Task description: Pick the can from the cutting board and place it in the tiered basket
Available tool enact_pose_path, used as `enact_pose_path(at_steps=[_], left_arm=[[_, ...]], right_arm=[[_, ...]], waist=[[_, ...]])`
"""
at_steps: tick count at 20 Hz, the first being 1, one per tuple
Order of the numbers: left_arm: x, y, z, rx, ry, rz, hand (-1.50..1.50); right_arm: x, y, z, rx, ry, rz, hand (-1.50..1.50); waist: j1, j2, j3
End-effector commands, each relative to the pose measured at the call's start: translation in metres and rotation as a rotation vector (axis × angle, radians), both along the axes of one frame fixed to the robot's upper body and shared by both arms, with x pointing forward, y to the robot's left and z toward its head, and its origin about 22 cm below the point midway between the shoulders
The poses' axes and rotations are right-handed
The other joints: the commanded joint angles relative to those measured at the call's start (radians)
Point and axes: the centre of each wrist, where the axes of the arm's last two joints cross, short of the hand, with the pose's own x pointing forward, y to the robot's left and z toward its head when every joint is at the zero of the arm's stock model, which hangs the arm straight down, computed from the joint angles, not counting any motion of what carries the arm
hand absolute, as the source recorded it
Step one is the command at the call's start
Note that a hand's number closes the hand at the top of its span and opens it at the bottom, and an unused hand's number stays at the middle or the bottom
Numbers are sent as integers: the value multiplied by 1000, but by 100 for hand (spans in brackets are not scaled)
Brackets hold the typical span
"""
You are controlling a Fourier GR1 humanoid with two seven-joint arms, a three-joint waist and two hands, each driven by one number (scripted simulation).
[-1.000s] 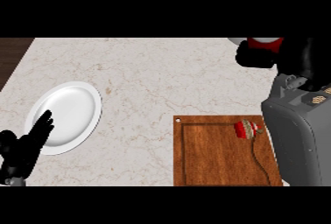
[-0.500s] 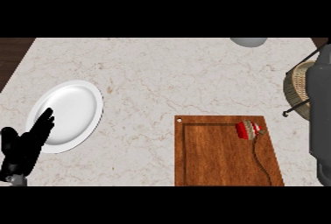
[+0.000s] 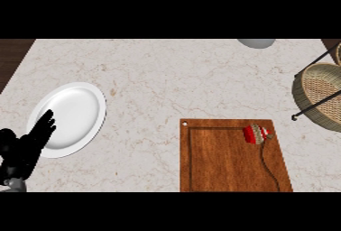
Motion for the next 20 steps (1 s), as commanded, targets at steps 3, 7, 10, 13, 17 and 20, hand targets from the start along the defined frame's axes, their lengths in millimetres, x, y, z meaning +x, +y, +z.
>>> enact_pose_path(at_steps=[3, 7, 10, 13, 17, 20], left_arm=[[-3, -6, -3, 11, 13, 1, 0], [-1, -2, -16, -5, 13, 4, 0], [0, -4, 3, -21, -8, -29, 0], [-5, -3, -15, 1, 7, 4, 0], [-5, 6, 8, -6, 1, -3, 0], [-4, -10, -9, -35, 1, -20, 0]], right_arm=[[-2, -42, 8, -391, 219, -109, 150], [-4, -67, 22, -510, 284, -76, 150], [3, -72, 41, -548, 296, -58, 150], [3, -87, 46, -553, 292, -40, 150], [11, -80, 47, -605, 384, -26, 150], [15, -84, 45, -572, 456, -29, 150]], waist=[[6, -1, 0], [0, 1, 0], [15, -1, 1], [9, 0, 1], [13, -2, 1], [14, 0, 1]])
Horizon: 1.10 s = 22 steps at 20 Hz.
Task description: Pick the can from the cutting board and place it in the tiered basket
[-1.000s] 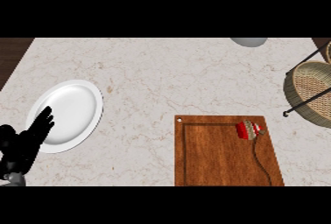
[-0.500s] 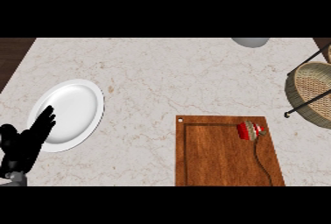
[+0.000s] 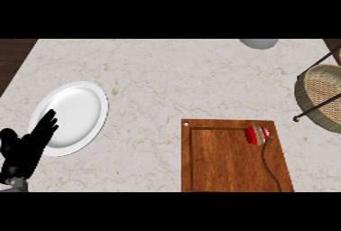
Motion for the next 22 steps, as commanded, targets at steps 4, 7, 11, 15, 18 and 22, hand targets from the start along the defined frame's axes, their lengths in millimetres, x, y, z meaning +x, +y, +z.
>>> enact_pose_path(at_steps=[4, 7, 11, 15, 18, 22], left_arm=[[4, 5, 4, 21, 3, 11, 0], [-3, -2, -2, 15, 9, 17, 0], [7, 2, 4, 10, 21, 7, 0], [2, -16, -8, 6, 31, 7, 0], [-7, 5, -3, 0, 23, 2, 0], [-10, 11, 1, -14, 24, 11, 0]], right_arm=[[11, -1, -21, 163, 220, -143, 150], [4, -24, -40, 221, 336, -273, -150], [-2, -37, -37, 328, 249, -372, -150], [-13, -55, -39, 380, 144, -287, -150], [-9, -41, -12, 383, 36, -239, -150], [-13, -41, 10, 489, -200, -233, -150]], waist=[[-8, -2, -2], [-4, 0, -1], [-7, 3, -1], [-14, -1, 0], [-13, -4, -1], [-14, -6, -1]])
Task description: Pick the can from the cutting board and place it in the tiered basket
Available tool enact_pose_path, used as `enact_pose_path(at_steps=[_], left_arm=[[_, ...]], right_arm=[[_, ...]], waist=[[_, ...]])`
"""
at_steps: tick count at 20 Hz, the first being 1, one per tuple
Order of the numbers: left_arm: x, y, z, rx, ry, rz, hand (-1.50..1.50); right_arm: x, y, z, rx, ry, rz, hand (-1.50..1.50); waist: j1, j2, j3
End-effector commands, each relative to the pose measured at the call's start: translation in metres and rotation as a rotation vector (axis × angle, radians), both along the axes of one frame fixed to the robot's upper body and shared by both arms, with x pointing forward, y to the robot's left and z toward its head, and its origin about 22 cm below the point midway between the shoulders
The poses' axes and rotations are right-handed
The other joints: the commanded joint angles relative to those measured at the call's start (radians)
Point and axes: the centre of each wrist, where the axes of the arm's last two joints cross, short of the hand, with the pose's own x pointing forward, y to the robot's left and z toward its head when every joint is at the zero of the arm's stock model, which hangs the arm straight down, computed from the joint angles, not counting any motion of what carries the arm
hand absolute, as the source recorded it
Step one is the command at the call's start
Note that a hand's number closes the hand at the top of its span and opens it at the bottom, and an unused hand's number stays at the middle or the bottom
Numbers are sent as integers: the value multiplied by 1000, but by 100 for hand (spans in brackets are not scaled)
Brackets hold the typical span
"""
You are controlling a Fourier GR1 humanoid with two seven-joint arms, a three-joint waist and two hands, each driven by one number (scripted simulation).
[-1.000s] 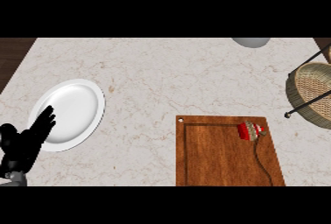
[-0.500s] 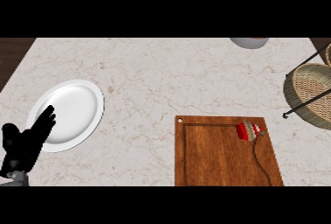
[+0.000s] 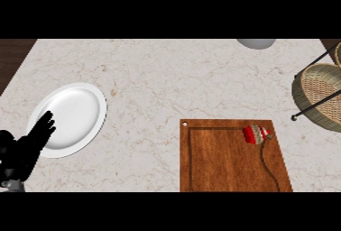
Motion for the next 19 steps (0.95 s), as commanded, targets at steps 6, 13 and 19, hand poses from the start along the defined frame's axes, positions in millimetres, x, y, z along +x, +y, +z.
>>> enact_pose_path(at_steps=[6, 13, 19], left_arm=[[-8, -2, 2, 0, 21, 42, 0], [-20, 13, -9, 13, 44, 57, 0], [-31, 8, -8, 7, 40, 98, 0]], right_arm=[[-51, -52, 68, 286, -315, -176, -150], [-99, -98, 66, 560, -560, -100, -150], [-157, -143, 36, 655, -597, 26, -150]], waist=[[-24, -9, 1], [-67, -20, 0], [-86, -25, 1]])
